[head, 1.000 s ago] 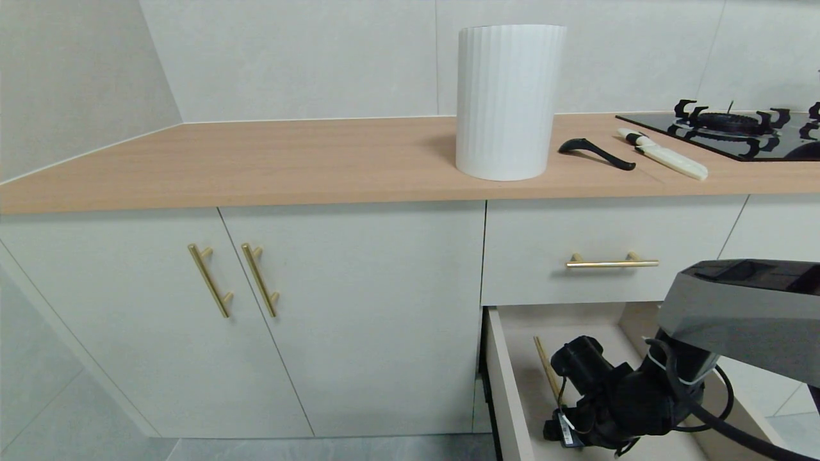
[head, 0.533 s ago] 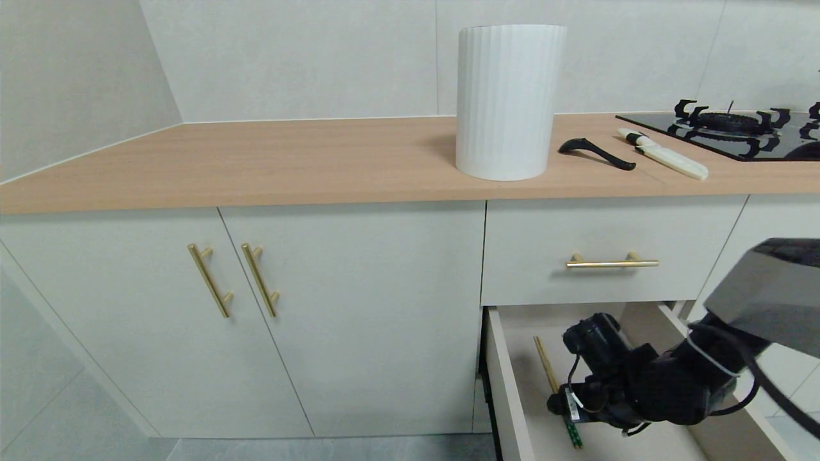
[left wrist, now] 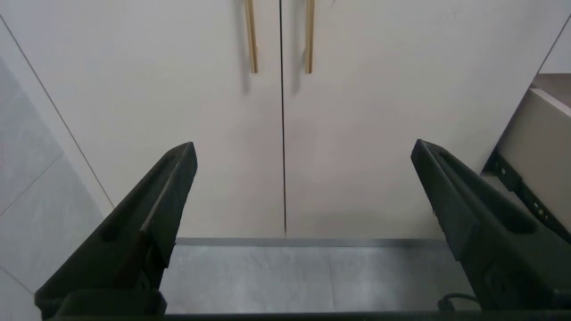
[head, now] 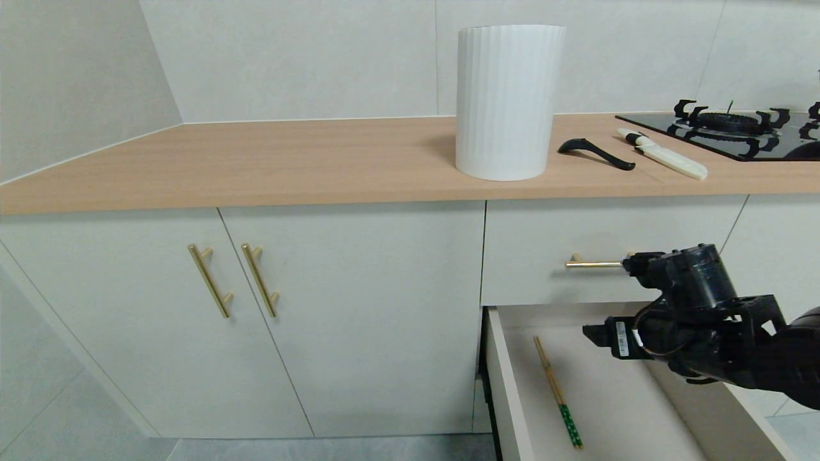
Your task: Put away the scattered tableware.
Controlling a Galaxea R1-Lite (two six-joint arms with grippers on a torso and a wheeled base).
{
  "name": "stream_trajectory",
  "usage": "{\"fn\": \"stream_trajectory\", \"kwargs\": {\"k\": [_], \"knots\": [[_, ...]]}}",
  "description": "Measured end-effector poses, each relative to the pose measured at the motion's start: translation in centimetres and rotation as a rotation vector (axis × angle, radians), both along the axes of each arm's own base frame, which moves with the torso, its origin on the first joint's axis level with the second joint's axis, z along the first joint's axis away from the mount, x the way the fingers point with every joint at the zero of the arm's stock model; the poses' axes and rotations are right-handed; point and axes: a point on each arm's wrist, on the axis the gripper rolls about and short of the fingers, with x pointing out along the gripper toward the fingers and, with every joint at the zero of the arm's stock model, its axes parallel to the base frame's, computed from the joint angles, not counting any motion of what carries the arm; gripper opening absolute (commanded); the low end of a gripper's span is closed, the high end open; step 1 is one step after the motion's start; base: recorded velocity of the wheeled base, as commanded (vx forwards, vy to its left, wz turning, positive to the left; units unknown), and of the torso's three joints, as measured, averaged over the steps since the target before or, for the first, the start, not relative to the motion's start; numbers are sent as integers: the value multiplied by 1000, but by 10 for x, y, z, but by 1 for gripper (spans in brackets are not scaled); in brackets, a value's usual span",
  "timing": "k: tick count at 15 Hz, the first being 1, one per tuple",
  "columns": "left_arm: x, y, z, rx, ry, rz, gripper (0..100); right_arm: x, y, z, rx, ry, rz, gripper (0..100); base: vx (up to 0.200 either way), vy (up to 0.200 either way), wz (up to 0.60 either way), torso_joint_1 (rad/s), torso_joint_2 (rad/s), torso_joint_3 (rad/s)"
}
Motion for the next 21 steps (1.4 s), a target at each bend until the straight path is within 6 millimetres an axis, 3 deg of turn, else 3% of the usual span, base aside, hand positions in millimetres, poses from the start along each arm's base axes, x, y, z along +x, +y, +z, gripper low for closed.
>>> {"fn": "stream_trajectory", "kwargs": {"k": [3,8,17,21], "knots": [[0,0,0,0,0,0,100,-7,-8,18,-4,-62,4,100,0,0,0,0,0,0],[0,0,0,0,0,0,100,-16,-14,30,1,-103,3,100,0,0,0,33,-141,-100],[0,0,0,0,0,0,100,-17,-15,31,1,-106,1,100,0,0,0,152,-439,-286],[0,0,0,0,0,0,100,-18,-15,31,0,-105,2,100,0,0,0,71,-182,-112]]}}
